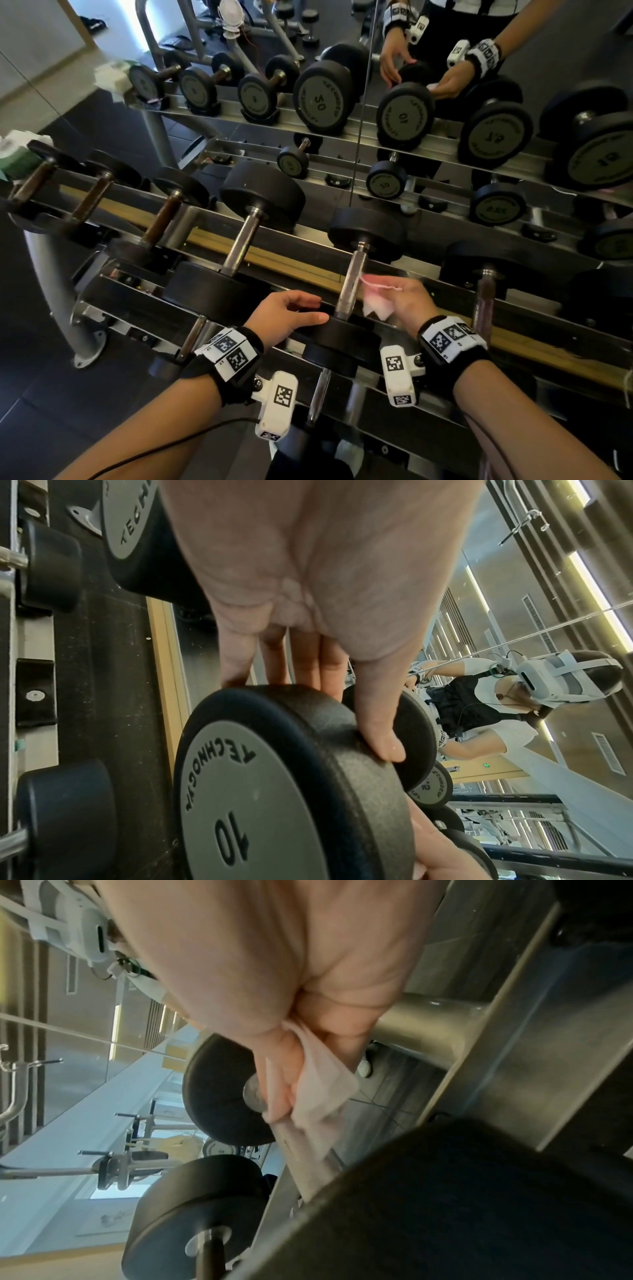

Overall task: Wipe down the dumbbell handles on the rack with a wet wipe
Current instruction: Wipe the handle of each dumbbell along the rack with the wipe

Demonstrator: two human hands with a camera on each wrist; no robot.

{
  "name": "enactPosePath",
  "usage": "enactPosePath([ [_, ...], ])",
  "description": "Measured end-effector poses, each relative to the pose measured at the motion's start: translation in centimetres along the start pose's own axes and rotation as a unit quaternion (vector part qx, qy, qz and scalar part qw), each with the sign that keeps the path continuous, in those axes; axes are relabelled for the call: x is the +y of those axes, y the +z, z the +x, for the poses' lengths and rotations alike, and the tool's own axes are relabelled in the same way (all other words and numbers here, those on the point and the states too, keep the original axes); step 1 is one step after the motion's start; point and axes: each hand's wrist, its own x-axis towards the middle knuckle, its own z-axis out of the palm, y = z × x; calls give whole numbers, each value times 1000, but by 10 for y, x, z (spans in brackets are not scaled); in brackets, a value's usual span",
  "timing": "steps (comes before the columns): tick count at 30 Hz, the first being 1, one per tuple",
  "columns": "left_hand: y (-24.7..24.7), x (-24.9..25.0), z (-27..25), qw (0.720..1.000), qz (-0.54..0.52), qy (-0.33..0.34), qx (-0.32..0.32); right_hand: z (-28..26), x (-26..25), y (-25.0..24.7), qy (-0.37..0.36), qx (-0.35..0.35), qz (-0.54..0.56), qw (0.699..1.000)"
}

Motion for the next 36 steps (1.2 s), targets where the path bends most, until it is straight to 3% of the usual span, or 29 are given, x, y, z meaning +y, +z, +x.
enactPosePath([
  [3, 0, 1, 0, 1000, -1, 1, -1, 13, -6, 4, -20, 38, 19, 999],
  [7, -1, 5, 0, 1000, 3, 3, -10, 17, 1, 17, -23, 13, -8, 1000],
  [11, -2, 8, 2, 1000, -2, 2, -24, -4, 18, 12, -18, -53, -75, 996],
  [15, -5, 9, 4, 999, -8, 0, -46, -25, 3, 4, 52, -131, -103, 985],
  [19, -5, 6, 5, 999, -9, 3, -51, -4, 1, -1, 98, -9, -18, 995],
  [21, -4, 4, 4, 999, -17, 7, -42, 7, 4, 8, 108, 20, 22, 994],
  [26, -3, 2, 3, 999, -11, 10, -37, 11, 10, 33, 136, -5, 106, 985],
  [32, -5, 2, 4, 999, -17, 10, -48, -12, 8, 2, 131, -48, 148, 979],
  [36, -4, 1, 5, 999, -12, 12, -44, 1, -3, -2, 131, 1, 211, 969],
])
